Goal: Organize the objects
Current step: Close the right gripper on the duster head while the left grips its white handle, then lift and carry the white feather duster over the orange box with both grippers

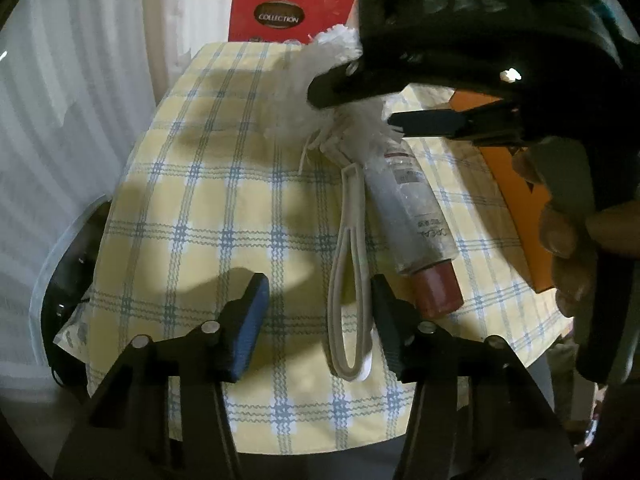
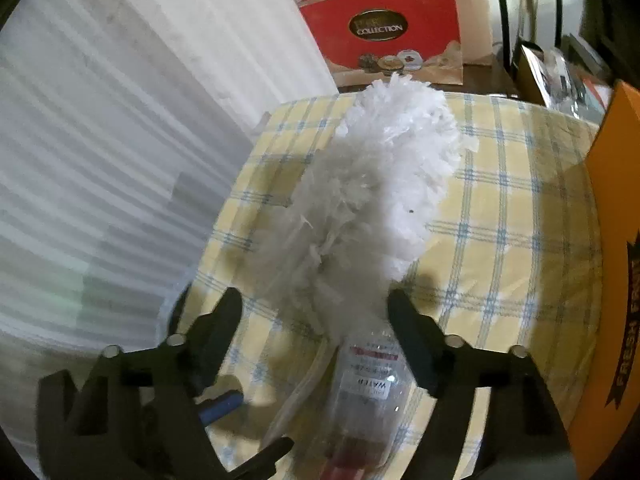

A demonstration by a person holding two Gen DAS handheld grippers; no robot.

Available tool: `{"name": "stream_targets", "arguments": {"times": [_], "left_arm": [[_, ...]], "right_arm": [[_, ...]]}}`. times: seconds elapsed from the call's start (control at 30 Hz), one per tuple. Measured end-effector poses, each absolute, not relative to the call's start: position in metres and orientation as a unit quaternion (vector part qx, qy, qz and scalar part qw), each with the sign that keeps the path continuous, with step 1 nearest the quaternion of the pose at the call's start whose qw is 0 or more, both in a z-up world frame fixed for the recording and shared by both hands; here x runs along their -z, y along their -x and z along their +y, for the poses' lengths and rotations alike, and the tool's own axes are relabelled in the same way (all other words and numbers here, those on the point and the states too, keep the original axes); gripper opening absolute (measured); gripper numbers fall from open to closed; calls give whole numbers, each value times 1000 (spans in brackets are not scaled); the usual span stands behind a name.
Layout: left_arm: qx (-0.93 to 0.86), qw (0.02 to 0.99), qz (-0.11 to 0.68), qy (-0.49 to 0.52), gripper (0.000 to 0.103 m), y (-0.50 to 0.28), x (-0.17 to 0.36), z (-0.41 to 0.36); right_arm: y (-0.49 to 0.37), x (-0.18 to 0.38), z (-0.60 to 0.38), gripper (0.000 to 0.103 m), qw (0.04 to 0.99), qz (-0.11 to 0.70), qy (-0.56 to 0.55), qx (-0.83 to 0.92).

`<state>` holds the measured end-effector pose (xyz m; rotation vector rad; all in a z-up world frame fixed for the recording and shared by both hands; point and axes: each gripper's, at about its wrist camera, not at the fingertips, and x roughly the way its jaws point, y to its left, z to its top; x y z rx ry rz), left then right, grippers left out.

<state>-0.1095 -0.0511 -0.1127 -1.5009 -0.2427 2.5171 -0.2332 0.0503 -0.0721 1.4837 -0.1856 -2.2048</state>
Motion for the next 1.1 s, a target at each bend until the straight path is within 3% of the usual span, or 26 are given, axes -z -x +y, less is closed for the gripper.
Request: {"name": "stream_targets", "arguments": {"times": [0.37, 0.5, 0.57, 0.7, 1.1], "left_arm": [[-849, 112, -93, 508, 16, 114, 114, -46], [-851, 111, -99, 504, 13, 114, 115, -48], [-850, 111, -111, 503, 7, 115, 116, -52], [-851, 109, -109, 503, 6, 115, 116, -54], [-871, 119, -107, 465, 7, 107, 76, -48]], "right_arm": [[244, 91, 24, 54, 229, 1, -548, 804], [245, 98, 14, 36, 239, 10, -555, 797], [243, 101, 10, 35, 244, 16, -556, 794], [241, 106, 4, 25, 252, 23, -559, 790], [239, 81, 28, 25, 259, -18, -532, 806]]}}
